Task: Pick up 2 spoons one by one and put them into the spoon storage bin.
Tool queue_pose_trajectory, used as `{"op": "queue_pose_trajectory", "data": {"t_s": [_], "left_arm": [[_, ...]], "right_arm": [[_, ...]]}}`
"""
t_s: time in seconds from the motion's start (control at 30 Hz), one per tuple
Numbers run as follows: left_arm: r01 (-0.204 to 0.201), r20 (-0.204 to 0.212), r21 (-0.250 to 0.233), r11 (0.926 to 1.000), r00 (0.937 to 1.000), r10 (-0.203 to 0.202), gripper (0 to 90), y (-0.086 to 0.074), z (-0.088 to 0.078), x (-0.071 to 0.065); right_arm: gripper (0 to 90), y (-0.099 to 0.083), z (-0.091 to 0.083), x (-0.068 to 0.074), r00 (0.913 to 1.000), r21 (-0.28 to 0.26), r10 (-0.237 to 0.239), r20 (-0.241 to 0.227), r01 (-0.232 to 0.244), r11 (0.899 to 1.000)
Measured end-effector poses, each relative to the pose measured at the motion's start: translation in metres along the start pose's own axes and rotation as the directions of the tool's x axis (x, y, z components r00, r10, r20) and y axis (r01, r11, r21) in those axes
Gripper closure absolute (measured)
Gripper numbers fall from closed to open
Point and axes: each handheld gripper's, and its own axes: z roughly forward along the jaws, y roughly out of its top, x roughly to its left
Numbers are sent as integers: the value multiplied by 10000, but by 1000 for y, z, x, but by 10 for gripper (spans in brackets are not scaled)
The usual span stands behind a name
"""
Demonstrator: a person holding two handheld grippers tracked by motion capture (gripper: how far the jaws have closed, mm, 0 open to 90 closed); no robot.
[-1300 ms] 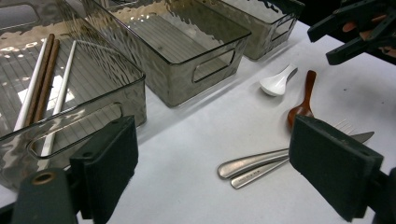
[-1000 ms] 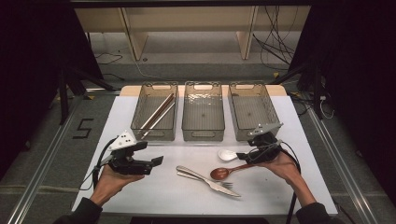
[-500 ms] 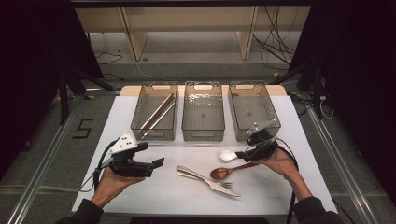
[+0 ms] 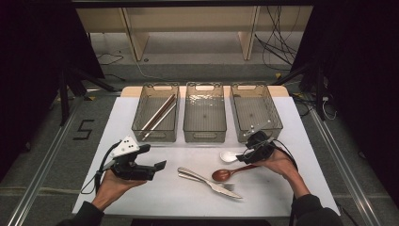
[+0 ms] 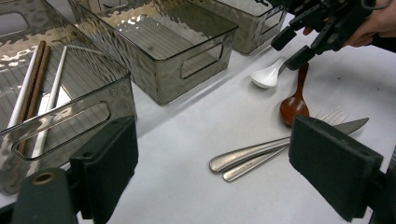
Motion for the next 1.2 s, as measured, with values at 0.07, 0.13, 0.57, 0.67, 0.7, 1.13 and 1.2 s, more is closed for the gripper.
{"op": "queue_pose_trajectory", "data": {"t_s": [0.07, 0.13, 0.57, 0.67, 0.7, 1.13, 1.2], "left_arm": [[5, -1, -34, 10000, 10000, -5, 152, 0, 0, 0], [8, 4, -19, 10000, 10000, -8, 152, 0, 0, 1], [-73, 31, -23, 10000, 10000, 73, 153, 0, 0, -1], [-72, 32, -5, 10000, 10000, 72, 152, 0, 0, -1], [-128, 35, 33, 9999, 9999, 128, 153, 0, 0, -1], [-166, 21, 50, 9998, 9999, 166, 153, 0, 0, -1], [-169, 18, 47, 9998, 9999, 169, 153, 0, 0, -1]], "right_arm": [[342, -1, 3, -2, 10000, 145, 15, 15, -15, 9999], [347, -1, 4, -2, 10000, 185, -8, -13, 8, 9998], [385, 2, 14, 3, 9993, 750, -367, -112, 374, 9965], [401, 2, 14, 4, 9989, 830, -460, -92, 466, 9955], [405, 2, 14, 4, 9988, 846, -473, -93, 479, 9953], [534, 0, 16, 9, 9955, 1294, -944, 114, 922, 9873], [561, 0, 16, 9, 9954, 1314, -956, 81, 937, 9869]]}}
